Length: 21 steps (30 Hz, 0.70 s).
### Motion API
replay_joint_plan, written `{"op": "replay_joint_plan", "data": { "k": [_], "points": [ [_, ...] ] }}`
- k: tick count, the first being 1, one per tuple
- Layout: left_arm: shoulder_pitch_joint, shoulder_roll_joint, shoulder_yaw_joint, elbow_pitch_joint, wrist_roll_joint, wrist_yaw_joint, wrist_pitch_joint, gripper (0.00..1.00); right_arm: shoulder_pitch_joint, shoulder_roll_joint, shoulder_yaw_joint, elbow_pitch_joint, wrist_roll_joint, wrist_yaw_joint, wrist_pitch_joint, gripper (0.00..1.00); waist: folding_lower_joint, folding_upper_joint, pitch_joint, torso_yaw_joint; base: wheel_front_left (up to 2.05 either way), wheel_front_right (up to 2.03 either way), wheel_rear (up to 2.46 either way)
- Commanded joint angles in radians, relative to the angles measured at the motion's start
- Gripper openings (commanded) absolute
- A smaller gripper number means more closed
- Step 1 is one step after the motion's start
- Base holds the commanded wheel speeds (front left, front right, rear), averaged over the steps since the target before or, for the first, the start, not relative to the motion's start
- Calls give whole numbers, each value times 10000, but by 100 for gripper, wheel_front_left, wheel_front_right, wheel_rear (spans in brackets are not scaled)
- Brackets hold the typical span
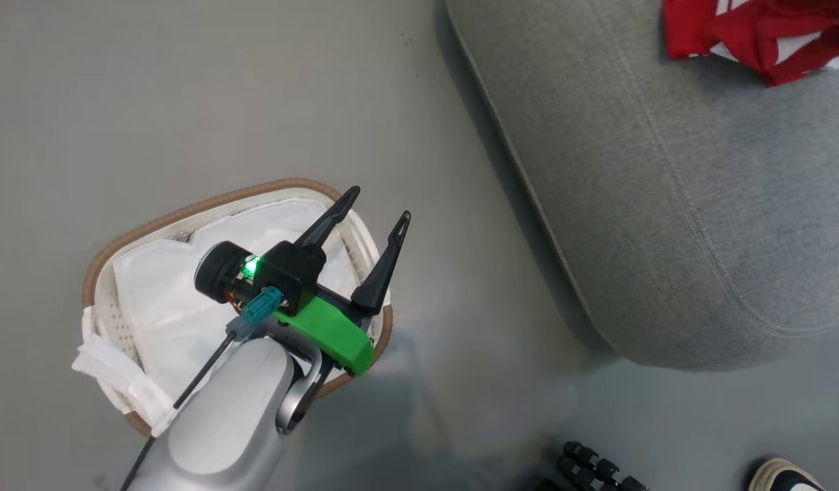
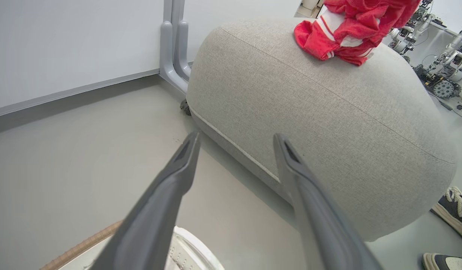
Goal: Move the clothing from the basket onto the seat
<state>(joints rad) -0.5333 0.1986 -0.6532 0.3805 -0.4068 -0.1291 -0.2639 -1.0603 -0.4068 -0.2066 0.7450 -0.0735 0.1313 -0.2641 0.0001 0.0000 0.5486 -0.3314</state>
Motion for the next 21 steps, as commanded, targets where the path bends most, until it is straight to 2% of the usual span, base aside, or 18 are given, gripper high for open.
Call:
{"op": "replay_joint_plan", "data": {
  "k": [1, 2, 4, 6, 8, 15, 21],
  "points": [
    [-81, -54, 111, -79, 48, -23, -6, 100, 362, -24, -396, 360, -198, -11, -3, 0, -1, 0, 634, 681, 0, 0, 0],
    [-8, -76, 163, -80, 43, -23, -6, 100, 454, -2, -617, 547, -342, -12, -4, 0, -1, 0, 665, 717, 0, 0, 0],
    [152, -120, 239, -76, 22, -23, -6, 100, 740, 106, -1178, 983, -561, -12, -4, 10, -1, 0, 724, 779, 0, 0, 0],
    [214, -132, 239, -64, 39, -23, -6, 100, 917, 223, -1609, 1142, -766, -12, -4, 37, -1, 0, 772, 818, 0, 0, 0],
    [246, -117, 263, -58, 39, -23, -6, 100, 1116, 406, -1906, 1132, -940, -11, -4, 100, -1, 0, 789, 828, 0, 0, 0],
    [337, -118, 503, 20, 46, -23, -6, 100, 1940, 1060, -2393, 487, -1084, -12, -3, 100, -1, 0, 567, 738, 0, 0, 0],
    [563, -239, 633, 69, -18, -23, -6, 100, 2833, 1314, -2170, -294, -785, -11, -4, 100, -1, 0, 48, 659, 0, 0, 0]
  ]
}}
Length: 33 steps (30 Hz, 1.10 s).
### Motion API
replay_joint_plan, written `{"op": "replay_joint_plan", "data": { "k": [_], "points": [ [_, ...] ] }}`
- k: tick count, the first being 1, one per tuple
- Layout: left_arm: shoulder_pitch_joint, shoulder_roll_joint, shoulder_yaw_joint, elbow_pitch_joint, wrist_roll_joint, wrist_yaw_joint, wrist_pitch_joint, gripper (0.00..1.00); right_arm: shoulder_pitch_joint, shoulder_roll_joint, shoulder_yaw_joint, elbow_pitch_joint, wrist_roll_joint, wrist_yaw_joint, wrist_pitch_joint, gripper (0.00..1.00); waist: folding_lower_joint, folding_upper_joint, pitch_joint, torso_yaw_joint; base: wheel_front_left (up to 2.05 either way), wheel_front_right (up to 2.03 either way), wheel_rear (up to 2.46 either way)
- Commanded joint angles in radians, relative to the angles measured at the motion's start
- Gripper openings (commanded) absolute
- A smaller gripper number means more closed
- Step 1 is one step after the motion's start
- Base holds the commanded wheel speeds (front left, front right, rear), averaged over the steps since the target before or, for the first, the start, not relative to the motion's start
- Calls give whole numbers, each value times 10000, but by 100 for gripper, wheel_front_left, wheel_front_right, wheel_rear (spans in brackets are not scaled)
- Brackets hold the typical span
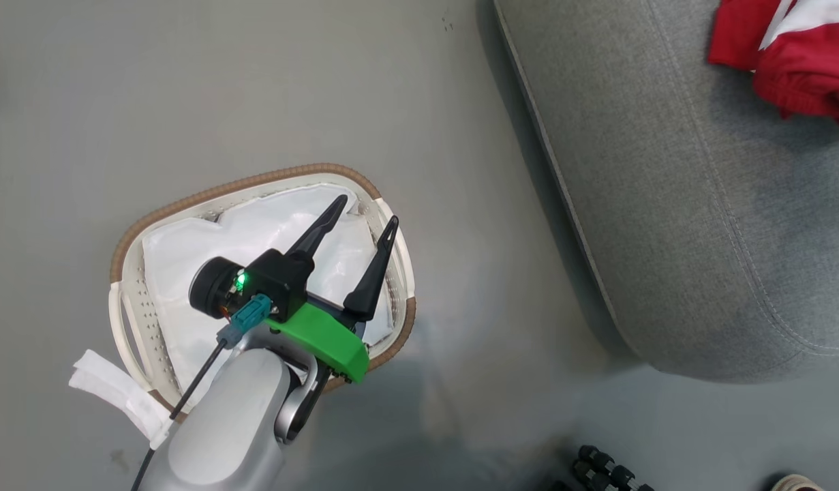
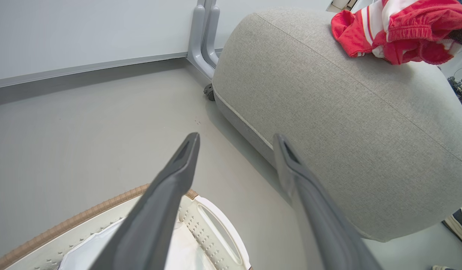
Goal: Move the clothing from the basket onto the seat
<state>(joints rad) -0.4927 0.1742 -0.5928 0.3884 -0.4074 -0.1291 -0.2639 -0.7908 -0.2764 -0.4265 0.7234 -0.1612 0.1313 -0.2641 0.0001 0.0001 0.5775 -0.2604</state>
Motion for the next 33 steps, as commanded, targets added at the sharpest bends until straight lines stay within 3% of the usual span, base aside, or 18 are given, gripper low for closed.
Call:
{"op": "replay_joint_plan", "data": {
  "k": [1, 12, 18, 26, 33],
  "points": [
    [196, -18, 45, -6, -25, -23, -6, 100, 271, 10, 60, -213, 165, -12, -3, 100, -1, -1, -338, -49, 0, 0, 0],
    [1046, -392, 519, 127, -175, -23, -6, 100, 2175, -18, 780, -1290, 855, -12, -3, 100, -1, -1, -1840, 375, 0, 0, 0],
    [1610, -538, 1065, 159, -21, -23, -6, 100, 3157, 382, 1040, -1787, 1135, -11, -3, 100, -1, -1, -2551, 781, 0, 0, 0],
    [2342, -814, 2707, 225, 620, 14, -6, 100, 3878, 1291, 2219, -2375, 1564, -11, -2, 100, -1, -1, -3338, 1369, 0, 0, 0],
    [2853, -1068, 4218, 56, 1545, 326, -6, 100, 3903, 1922, 3292, -2524, 1918, -11, -2, 100, -1, -1, -3755, 1878, 0, 0, 0]
  ]
}}
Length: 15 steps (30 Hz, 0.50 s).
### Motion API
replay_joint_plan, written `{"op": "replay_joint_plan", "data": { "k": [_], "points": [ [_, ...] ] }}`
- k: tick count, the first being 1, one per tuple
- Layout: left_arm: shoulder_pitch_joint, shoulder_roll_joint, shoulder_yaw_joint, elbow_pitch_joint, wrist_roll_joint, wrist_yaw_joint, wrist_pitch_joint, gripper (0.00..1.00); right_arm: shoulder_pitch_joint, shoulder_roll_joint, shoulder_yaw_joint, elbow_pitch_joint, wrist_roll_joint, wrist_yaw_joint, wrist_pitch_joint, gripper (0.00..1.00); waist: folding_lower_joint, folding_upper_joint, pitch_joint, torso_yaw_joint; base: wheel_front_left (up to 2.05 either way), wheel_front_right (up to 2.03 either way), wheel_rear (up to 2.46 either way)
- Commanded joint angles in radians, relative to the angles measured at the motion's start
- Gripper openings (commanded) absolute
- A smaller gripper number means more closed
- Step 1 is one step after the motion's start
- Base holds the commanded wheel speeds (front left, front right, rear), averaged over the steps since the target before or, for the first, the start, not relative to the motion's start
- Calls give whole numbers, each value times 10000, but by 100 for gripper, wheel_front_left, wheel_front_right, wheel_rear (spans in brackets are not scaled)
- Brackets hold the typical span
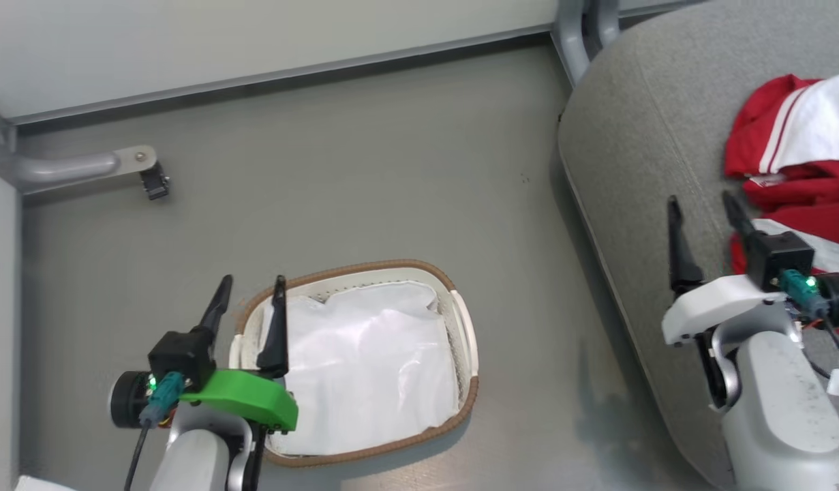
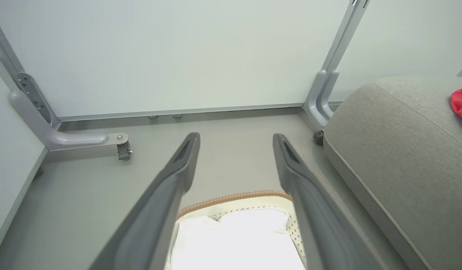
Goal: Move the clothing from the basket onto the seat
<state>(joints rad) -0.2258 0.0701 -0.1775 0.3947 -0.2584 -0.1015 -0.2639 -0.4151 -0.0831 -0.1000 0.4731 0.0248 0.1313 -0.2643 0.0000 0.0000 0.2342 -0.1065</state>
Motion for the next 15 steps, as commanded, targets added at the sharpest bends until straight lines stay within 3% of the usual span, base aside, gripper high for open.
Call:
{"op": "replay_joint_plan", "data": {
  "k": [1, 15],
  "points": [
    [239, -52, 211, -18, 123, 79, -6, 100, 152, 35, 120, -29, 83, -11, 0, 100, 0, 0, -370, 395, 0, 0, 0],
    [1164, -188, 1751, -268, 910, 486, -6, 100, 864, 303, 1243, -249, 410, -11, 0, 100, 0, 0, -1125, 941, 0, 0, 0]
  ]
}}
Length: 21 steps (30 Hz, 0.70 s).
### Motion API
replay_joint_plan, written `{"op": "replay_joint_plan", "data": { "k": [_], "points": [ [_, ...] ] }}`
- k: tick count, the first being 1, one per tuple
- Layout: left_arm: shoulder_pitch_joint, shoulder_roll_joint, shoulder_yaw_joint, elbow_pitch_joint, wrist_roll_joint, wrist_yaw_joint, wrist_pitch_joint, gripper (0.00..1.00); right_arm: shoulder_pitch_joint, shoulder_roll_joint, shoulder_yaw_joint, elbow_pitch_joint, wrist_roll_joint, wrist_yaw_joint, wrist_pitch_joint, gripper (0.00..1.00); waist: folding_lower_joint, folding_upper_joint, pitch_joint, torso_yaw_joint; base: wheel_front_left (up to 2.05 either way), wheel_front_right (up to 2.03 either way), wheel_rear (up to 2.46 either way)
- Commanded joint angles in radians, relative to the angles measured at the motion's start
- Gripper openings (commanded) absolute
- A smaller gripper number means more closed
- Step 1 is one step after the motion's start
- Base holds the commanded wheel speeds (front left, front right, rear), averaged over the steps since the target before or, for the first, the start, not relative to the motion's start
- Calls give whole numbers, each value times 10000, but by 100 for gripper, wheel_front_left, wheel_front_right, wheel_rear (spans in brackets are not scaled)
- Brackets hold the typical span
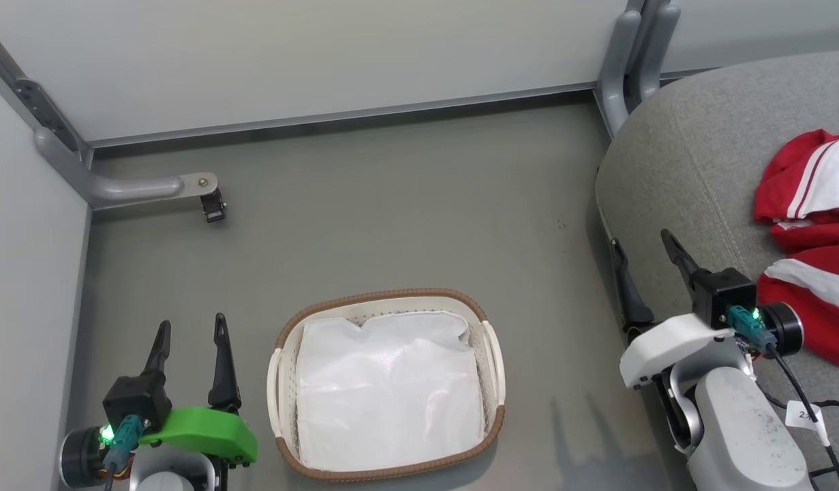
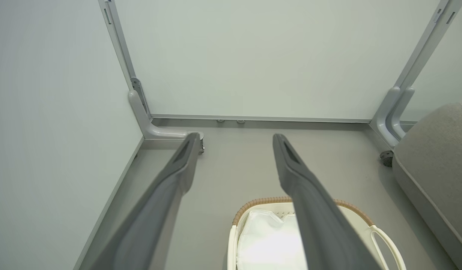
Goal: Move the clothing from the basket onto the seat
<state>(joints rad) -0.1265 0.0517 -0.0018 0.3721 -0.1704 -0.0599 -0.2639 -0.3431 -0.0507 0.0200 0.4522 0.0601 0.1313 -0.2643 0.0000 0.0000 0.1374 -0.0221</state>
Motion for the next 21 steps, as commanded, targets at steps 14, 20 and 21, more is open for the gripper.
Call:
{"op": "replay_joint_plan", "data": {
  "k": [14, 20, 21],
  "points": [
    [874, -1, -10, -366, -541, 20, -6, 100, 913, -26, 370, -71, 734, -11, 0, 100, 0, 0, -630, 119, 0, 0, 0],
    [801, -19, -5, -264, -1037, -267, 0, 0, 888, 23, 358, 0, 724, 0, 0, 0, 0, 0, -622, 126, 0, 0, 0],
    [790, -21, 3, -204, -1057, -266, 14, 0, 891, 34, 345, 50, 744, 0, 11, 0, 0, 0, -623, 127, 0, 0, 0]
  ]
}}
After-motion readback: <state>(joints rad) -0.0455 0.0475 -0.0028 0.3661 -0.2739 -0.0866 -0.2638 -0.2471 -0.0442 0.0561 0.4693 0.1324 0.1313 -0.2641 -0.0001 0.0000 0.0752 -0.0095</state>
